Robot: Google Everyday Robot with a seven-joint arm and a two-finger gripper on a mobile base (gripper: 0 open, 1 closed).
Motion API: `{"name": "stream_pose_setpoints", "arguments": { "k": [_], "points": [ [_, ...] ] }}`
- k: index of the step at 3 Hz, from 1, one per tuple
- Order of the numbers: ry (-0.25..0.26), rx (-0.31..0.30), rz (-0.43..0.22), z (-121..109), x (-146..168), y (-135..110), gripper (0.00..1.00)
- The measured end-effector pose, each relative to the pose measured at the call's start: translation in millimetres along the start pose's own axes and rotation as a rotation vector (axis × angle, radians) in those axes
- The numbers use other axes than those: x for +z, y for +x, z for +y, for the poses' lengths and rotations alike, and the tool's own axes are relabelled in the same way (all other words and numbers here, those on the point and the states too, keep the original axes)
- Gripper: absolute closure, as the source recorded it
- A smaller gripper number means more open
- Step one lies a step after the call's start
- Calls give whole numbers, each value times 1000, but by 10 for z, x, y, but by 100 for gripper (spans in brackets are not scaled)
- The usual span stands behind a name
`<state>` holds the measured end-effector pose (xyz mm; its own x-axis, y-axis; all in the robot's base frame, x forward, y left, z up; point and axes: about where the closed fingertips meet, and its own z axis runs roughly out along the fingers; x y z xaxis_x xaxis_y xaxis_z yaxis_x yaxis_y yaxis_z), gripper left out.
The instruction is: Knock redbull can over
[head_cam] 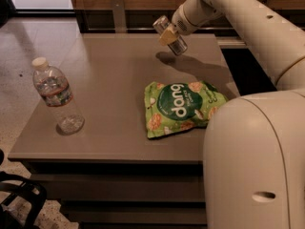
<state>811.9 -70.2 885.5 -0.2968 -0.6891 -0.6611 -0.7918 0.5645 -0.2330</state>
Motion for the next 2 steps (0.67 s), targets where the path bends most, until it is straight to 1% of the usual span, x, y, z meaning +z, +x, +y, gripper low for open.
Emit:
{"name": "stream_pose_setpoints", "arguments": {
  "k": [1,2],
  "points": [
    [6,-43,104,72,63,104,100],
    [-23,-73,161,186,225,187,100]
  ]
}}
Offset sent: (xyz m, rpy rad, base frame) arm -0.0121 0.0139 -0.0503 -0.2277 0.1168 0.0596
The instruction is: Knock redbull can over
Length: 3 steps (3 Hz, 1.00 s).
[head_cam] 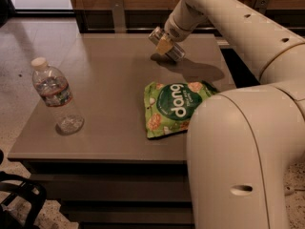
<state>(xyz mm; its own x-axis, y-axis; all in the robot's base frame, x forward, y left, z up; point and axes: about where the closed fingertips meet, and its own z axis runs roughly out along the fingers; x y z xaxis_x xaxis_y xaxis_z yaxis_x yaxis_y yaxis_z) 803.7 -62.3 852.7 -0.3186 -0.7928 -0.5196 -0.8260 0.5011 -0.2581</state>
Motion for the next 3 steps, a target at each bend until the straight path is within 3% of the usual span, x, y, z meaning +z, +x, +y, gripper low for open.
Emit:
{"name": "stream_pose_setpoints", "arguments": {
  "k": [2,3],
  "points": [
    [-88,-59,71,270,384,-16,100],
    [-88,-59,71,260,353,-36,82]
  ]
}}
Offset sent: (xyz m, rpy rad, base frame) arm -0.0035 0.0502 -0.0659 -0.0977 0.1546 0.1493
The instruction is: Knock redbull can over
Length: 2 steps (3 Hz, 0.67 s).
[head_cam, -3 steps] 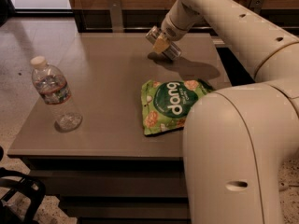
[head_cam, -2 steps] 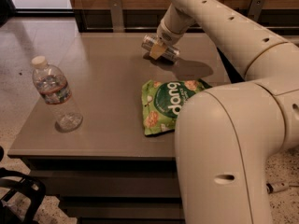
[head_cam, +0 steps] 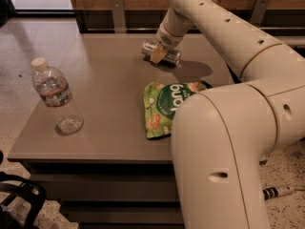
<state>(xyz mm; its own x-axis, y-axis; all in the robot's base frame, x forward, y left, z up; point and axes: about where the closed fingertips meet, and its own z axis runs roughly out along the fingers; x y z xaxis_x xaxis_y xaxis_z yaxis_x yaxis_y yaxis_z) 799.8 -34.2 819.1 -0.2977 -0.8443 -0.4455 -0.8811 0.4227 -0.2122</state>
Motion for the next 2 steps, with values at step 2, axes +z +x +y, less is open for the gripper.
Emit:
{"name": "stream_pose_setpoints", "arguments": {
  "k": [2],
  "points": [
    [-4,-1,2,9,17,-6,36]
  ]
}}
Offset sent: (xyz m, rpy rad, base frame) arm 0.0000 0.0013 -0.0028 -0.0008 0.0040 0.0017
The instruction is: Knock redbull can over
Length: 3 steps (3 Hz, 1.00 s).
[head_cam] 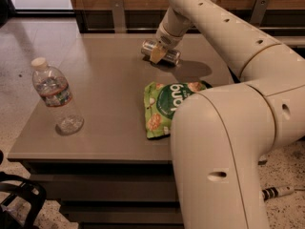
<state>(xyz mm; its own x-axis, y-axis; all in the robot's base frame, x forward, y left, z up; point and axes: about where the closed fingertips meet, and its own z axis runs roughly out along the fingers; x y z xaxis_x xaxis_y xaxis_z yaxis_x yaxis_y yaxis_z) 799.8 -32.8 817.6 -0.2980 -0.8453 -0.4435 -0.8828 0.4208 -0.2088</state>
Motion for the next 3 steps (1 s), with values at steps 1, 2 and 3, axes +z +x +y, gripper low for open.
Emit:
{"name": "stream_pose_setpoints", "arguments": {
  "k": [1,2,3],
  "points": [
    [-2,0,1,4,9,-4,14],
    [-3,0,2,-4,-29,-25,0],
    [-3,0,2,-3,-28,-25,0]
  ]
}}
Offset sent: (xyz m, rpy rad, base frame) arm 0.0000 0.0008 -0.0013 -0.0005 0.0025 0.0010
